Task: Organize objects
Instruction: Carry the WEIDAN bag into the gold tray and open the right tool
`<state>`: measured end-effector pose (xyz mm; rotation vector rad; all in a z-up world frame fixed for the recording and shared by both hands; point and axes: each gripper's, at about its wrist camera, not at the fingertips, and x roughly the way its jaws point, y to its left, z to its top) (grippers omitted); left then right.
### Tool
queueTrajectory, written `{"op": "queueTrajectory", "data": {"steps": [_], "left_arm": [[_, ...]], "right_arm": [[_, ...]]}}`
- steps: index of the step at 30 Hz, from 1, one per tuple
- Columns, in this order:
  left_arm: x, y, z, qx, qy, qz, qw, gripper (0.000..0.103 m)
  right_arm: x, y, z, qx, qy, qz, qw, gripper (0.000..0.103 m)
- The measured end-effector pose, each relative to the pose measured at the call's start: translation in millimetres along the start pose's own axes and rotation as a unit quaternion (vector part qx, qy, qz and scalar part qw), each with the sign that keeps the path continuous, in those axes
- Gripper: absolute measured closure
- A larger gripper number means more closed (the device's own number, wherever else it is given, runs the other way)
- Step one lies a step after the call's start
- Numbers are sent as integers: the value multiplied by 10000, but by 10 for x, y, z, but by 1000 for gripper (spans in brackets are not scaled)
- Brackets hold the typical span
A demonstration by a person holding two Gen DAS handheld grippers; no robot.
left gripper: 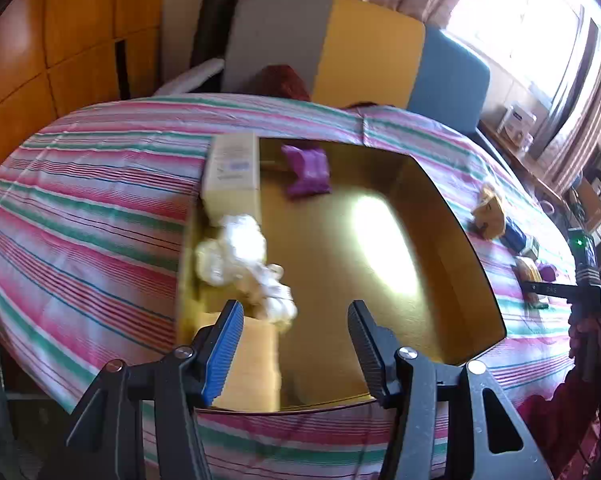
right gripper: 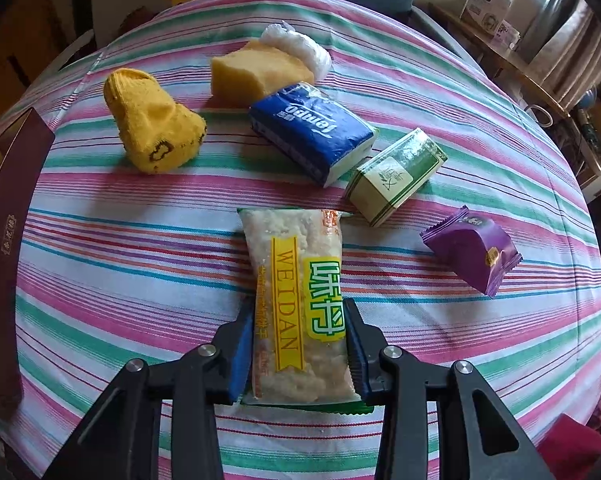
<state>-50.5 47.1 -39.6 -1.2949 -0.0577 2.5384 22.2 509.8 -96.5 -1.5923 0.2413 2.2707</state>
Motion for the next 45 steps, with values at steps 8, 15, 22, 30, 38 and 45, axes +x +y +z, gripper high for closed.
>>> {"op": "queueTrajectory", "data": {"steps": [8,15,22,30,38,45], "left_arm": [[-101,474,4,-494,-169,286,9982,49],[-107,600,-32,-606,-192,255,9977,49],[-47,735,-122,-756,-44,207,9969,49],[15,791,-126,-836,12,205,9963,49],[5,659,-107,-641,-3,229,9977,49],[-21,312,-11,-149,-47,98,9998,49]], "right_arm": [[-721,577,111,-12,-729,768,9944,62],[-1154,2357,268,-1080,-716,1856,9740,62],[-574,3552,441,-1274,47,1831,9748,62],[-414,3785,499,-899,199,2400,9664,60],[-743,3351,318,-1073,-352,2478,9622,59],[-1002,2453,241,-877,-899,2062,9704,44]]}}
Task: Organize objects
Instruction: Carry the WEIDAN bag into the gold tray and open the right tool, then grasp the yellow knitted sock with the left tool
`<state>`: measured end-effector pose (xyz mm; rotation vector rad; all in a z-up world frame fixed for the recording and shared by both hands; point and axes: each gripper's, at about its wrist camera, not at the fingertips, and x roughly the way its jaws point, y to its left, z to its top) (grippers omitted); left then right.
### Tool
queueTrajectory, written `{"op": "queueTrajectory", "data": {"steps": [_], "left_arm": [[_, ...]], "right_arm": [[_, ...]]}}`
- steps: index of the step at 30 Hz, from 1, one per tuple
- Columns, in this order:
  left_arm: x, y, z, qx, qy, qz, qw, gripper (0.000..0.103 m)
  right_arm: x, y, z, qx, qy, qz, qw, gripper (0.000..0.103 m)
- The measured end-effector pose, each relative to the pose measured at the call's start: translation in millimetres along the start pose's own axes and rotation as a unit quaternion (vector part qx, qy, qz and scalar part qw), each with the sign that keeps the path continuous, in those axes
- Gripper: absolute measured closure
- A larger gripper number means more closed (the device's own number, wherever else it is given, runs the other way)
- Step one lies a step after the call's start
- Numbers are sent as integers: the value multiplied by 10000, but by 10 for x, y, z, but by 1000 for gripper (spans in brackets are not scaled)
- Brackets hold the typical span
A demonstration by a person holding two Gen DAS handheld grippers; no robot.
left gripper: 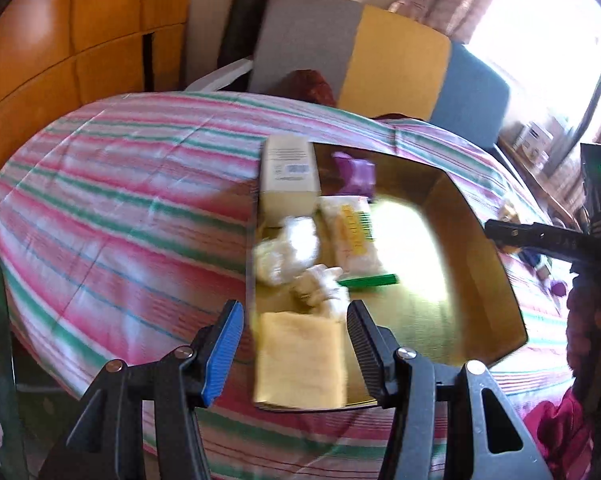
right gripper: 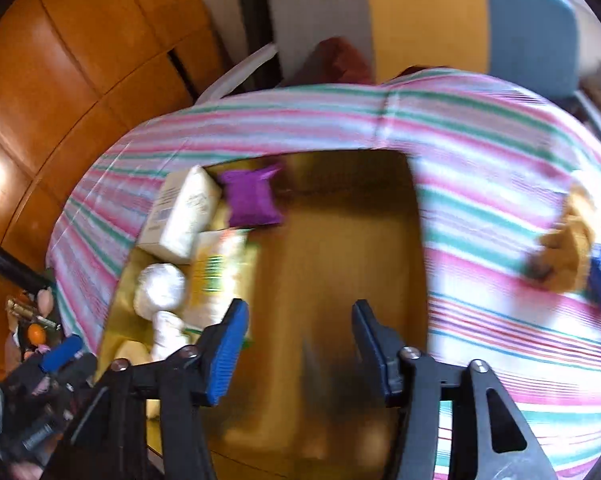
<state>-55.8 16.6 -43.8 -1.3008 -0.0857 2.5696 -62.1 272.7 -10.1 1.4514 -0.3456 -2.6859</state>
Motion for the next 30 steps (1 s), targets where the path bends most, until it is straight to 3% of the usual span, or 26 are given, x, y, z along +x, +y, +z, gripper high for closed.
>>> {"op": "queueTrajectory", "data": {"steps": [8,12,15,17,18,20,26,30], "left_arm": [[18,-759,171,872,12,-441,9952,49],[34,-1266,291,1296,10,-804,9883,49],[103,-1751,417,1529,120,-1296,9796,49],[191,-2015,488,1553,267,-1548,9753,49],[265,-2173,533,1531,375,-1718,9724,49],[388,-2411,583,1509,527,-1911,9685,49],[1034,-3072,650,1337,1153,-1974,9643,48],[1395,-3218,671,1089,1372,-1806,9678,42]], "right_arm": [[-675,-1287,-99,895,-581,-1063,9886,40],[-953,-2013,-212,1515,-869,-1806,9679,39],[-1156,-2554,-445,2252,-1260,-2218,9403,39],[-1257,-2811,-558,2922,-1349,-2130,9225,40],[-1370,-2923,-603,3247,-1610,-1912,9122,40],[-1480,-2982,-633,3385,-1864,-1943,9016,39],[-1492,-3107,-680,3731,-1854,-1627,8944,36],[-1418,-3164,-731,3916,-1869,-1380,8903,34]]}}
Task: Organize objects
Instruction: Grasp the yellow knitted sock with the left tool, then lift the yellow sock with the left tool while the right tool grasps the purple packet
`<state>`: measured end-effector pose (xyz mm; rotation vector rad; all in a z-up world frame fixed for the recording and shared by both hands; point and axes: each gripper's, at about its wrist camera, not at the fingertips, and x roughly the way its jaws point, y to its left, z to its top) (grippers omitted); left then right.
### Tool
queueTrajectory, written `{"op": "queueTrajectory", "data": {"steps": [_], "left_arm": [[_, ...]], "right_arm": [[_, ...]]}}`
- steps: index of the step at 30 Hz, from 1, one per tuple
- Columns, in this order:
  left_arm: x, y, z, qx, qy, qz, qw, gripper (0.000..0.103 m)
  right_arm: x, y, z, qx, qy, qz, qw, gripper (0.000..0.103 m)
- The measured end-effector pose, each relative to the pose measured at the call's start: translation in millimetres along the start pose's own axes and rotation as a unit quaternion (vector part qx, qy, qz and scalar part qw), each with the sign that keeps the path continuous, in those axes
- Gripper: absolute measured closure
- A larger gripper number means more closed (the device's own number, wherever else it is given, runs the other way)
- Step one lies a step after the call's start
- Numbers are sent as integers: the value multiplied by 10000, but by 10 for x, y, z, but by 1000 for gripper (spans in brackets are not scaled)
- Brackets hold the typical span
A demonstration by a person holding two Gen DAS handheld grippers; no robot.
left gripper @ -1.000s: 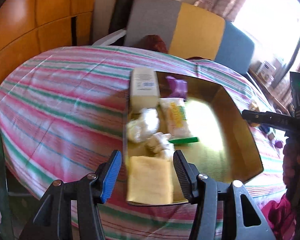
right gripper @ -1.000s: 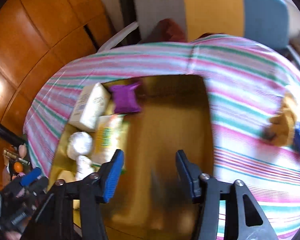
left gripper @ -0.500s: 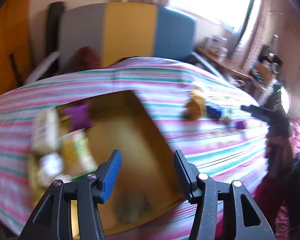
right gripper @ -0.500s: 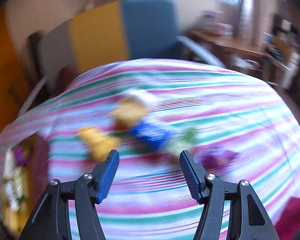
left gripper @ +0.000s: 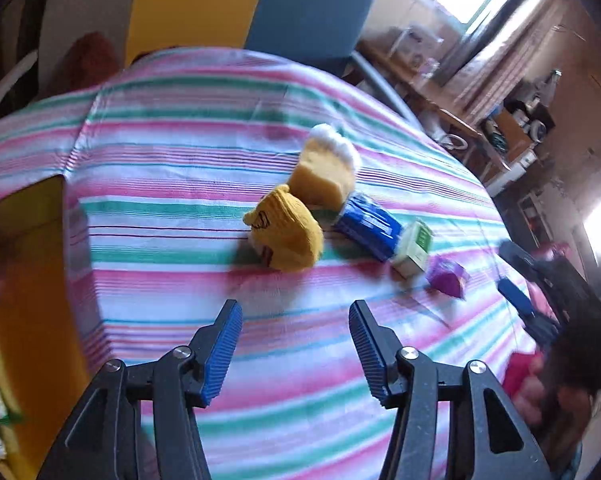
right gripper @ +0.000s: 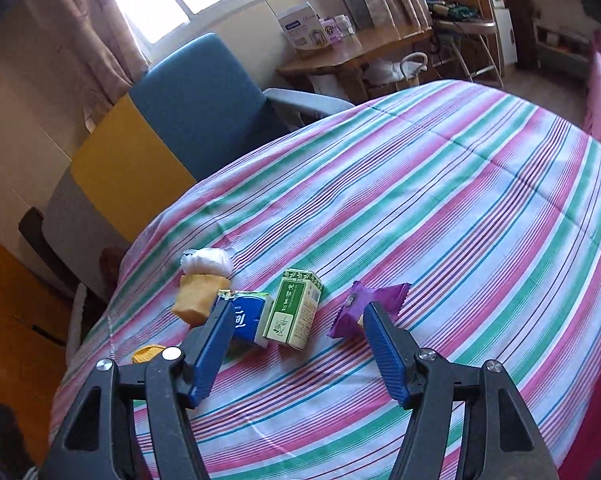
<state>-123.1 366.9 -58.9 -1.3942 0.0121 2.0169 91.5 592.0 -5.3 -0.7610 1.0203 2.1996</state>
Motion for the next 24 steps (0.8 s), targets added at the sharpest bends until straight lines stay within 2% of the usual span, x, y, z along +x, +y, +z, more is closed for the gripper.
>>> {"op": "queueTrajectory", "data": {"steps": [2,9,10,11,13,14,16,20,24], "left_arm": [[114,11,69,-156,-9,-19,9999,26],[494,-16,379,-389,-77,105,9992,25],[571,-10,423,-408,-87,223,9989,25],[656,3,446,-418,1,269,9988,31],[815,79,448,-601,268,207,9976,54],[815,101,429,-628,227,168,9976,56],[765,48,377,-271,261,129,9992,60],[541,-101,100,349,185,99,9992,61],[292,-340,-298,1054,58,74,9944,61]], "right_arm": [[25,-12,-1,23,55,47,10000,33],[-5,-17,-3,71,51,243,9997,30],[-7,-31,1,111,41,255,9996,30],[-7,-50,7,161,25,261,9995,30],[-9,-91,17,255,-10,245,9994,30],[-15,-113,24,299,-41,218,9993,30],[-29,-158,48,380,-116,141,9991,31],[-7,-295,84,698,-121,79,9975,35],[49,-389,84,912,-2,-21,9958,36]]}}
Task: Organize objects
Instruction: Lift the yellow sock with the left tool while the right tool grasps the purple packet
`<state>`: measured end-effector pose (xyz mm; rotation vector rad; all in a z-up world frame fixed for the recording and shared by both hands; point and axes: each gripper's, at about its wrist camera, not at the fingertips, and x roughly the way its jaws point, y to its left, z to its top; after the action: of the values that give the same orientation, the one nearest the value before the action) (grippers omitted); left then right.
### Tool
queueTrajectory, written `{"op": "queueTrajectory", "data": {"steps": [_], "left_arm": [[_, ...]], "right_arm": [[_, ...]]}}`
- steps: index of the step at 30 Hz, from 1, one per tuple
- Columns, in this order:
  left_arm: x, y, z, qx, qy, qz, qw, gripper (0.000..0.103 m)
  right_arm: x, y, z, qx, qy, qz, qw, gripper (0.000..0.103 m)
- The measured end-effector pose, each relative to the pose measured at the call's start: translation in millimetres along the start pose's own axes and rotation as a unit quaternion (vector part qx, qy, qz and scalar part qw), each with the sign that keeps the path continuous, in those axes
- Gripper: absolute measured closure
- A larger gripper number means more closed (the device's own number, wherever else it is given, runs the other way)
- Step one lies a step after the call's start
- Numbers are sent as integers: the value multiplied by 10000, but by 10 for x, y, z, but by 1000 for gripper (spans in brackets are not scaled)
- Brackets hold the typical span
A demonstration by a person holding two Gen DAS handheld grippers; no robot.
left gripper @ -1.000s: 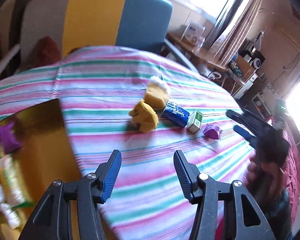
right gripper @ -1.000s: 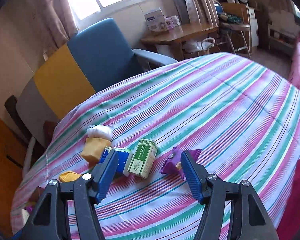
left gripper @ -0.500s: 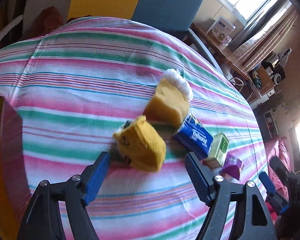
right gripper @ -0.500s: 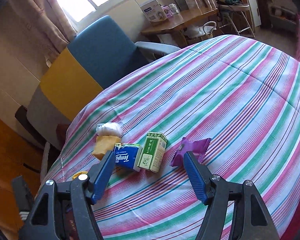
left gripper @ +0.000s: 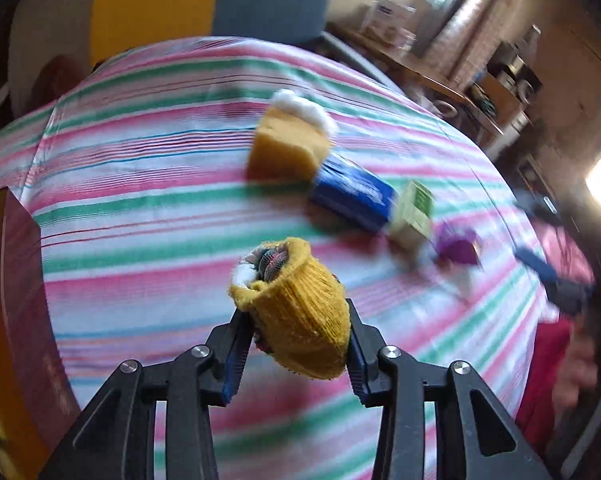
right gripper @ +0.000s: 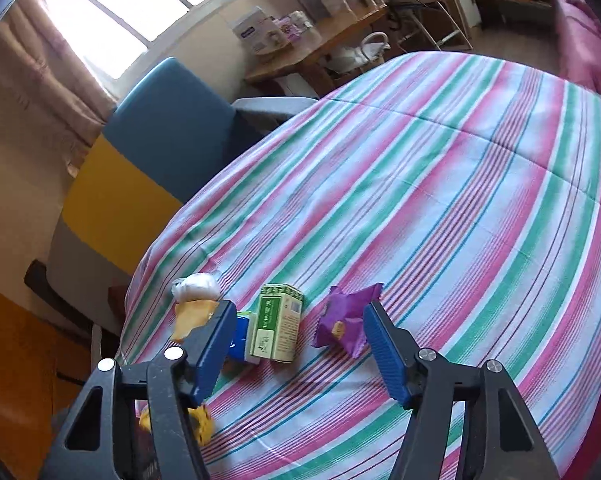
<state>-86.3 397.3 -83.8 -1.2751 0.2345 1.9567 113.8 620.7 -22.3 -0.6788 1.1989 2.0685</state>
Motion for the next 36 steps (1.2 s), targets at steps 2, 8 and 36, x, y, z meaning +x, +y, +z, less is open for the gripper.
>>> {"op": "queueTrajectory", "data": {"steps": [2,8,36], "left_arm": [[-121,-185,-229,428,-66,41,9991,61],[-198,-414,-806,1062,49,90,9943,61],[-217,-319,-1122,1088,-277,-178,9935,62]], "right_arm": [[28,-26,1,41,41,-84,9999,36],[109,-141,6,213,156,-314,9992,41],[444,-93,-60,76,643,-646,9958,46]]}}
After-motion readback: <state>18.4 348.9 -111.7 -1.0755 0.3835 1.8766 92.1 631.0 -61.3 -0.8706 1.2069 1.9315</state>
